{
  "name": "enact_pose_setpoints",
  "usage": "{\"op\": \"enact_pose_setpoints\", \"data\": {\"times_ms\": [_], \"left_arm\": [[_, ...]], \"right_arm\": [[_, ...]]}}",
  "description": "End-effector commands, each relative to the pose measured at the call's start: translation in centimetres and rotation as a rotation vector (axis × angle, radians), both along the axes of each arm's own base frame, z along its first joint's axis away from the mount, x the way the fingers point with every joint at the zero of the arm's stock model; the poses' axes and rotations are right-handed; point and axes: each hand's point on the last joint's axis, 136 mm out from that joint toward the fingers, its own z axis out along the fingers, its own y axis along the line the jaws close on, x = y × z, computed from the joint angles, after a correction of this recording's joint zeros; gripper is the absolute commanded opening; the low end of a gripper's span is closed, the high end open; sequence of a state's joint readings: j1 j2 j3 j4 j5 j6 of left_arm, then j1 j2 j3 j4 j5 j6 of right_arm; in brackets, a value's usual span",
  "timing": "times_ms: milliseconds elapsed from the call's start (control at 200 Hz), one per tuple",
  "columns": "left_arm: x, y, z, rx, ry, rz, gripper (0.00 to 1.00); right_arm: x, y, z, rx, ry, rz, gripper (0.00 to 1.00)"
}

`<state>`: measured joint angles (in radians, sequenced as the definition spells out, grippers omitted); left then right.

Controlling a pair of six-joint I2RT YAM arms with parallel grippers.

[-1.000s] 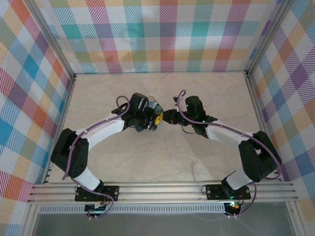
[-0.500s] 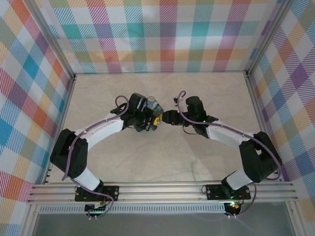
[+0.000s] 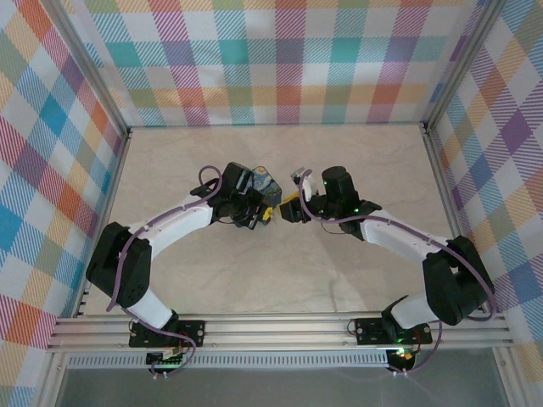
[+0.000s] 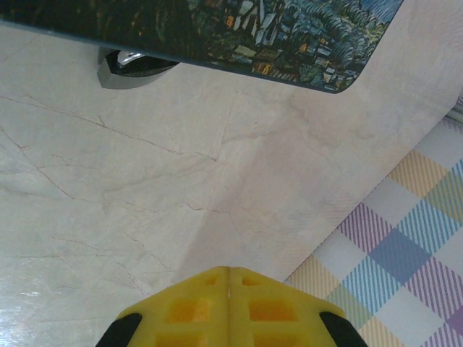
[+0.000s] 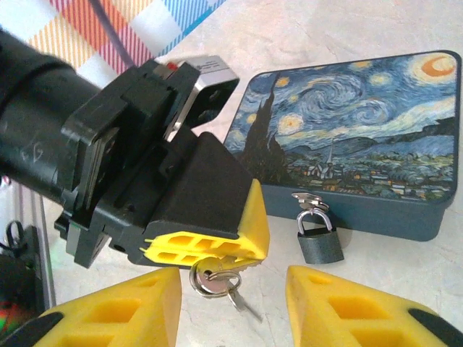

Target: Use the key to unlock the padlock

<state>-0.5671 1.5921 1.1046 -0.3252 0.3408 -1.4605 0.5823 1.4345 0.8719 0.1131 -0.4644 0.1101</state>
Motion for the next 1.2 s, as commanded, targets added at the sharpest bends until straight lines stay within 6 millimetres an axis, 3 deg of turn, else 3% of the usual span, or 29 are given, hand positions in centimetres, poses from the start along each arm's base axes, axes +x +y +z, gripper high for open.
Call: {"op": "enact_pose_setpoints", "data": {"times_ms": [0,400,550,795,945,1110,1195], "left_arm": [[0.1,0.1,1.2,-0.007,-0.011,-0.018,0.0],[0.3,-0.3,1.3,-0.009,-0.006,-0.027,0.0],[0.2,-0.4,1.3,-0.013,-0.005,-0.033,0.0],[0.3,-0.5,1.4,-0.015,-0.006,-0.034,0.0],[0.4,-0.5,1.6,-0.012,-0.009,-0.04,0.0],[0.5,-0.4,1.7,-0.001,-0.013,-0.038,0.0],[0.7,0.2,1.7,0.033,-0.02,-0.041,0.24]], "right_arm": [[-0.3,1.0,0.4,-0.045,-0.12,0.097,0.45],[0.0,3.2,-1.6,-0.103,-0.113,0.134,0.43],[0.3,3.0,-2.3,-0.124,-0.103,0.119,0.29],[0.6,2.5,-3.3,-0.166,-0.087,0.098,0.2],[1.0,2.3,-3.6,-0.19,-0.079,0.073,0.05],[1.3,2.2,-3.6,-0.185,-0.051,0.041,0.0],[1.7,1.9,-3.6,-0.181,-0.018,-0.014,0.0]]}}
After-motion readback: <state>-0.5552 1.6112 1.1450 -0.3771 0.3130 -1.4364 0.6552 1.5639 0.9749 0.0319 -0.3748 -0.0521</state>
